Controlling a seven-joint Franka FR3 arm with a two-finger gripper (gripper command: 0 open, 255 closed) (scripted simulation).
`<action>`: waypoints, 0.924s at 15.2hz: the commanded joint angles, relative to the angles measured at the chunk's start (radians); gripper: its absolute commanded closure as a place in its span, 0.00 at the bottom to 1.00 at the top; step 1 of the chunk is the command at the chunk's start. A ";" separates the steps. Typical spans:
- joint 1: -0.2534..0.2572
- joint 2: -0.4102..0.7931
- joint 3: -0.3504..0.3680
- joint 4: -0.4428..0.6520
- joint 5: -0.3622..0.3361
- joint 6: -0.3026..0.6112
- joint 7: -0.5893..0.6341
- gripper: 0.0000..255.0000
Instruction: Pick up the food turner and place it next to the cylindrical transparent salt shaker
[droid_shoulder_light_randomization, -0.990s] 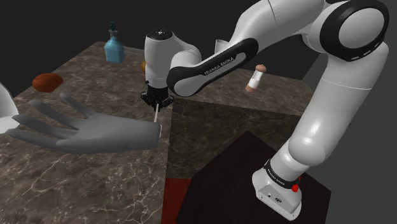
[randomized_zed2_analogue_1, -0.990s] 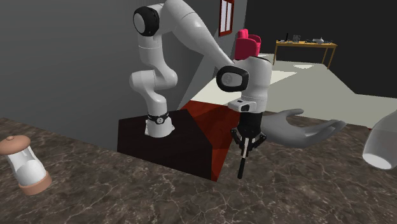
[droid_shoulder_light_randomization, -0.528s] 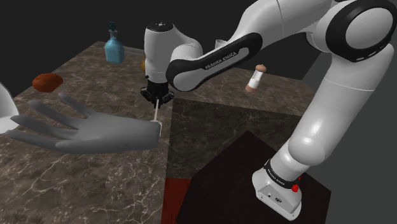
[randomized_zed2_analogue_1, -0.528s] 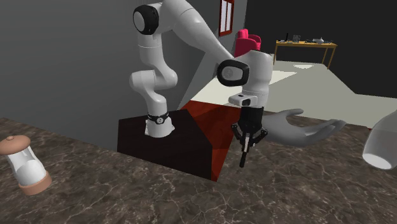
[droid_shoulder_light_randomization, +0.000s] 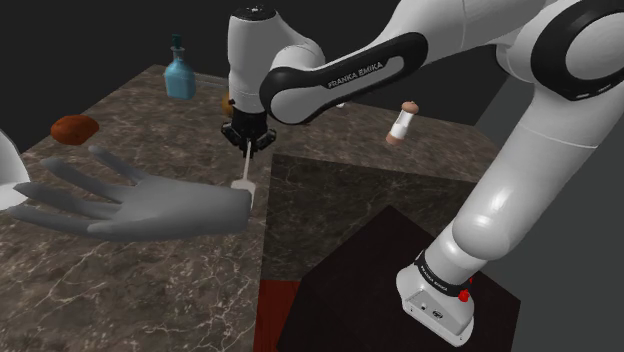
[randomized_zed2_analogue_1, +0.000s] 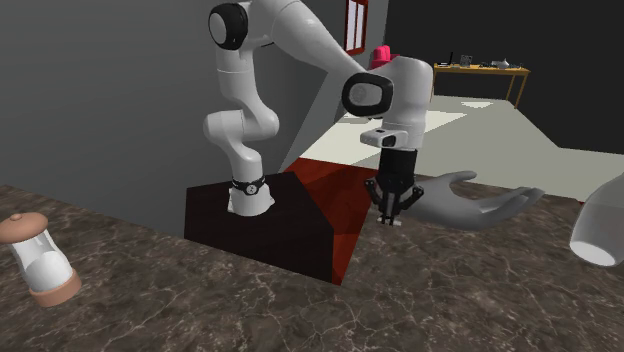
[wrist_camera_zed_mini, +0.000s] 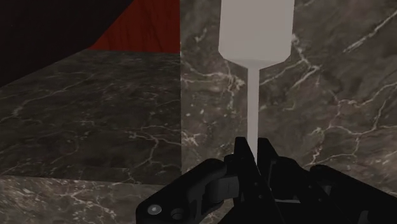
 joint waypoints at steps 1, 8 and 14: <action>-0.002 -0.012 0.002 0.016 0.014 -0.023 -0.014 1.00; -0.007 -0.053 0.007 0.068 0.058 -0.102 -0.057 1.00; -0.008 -0.079 0.009 0.122 0.086 -0.172 -0.087 1.00</action>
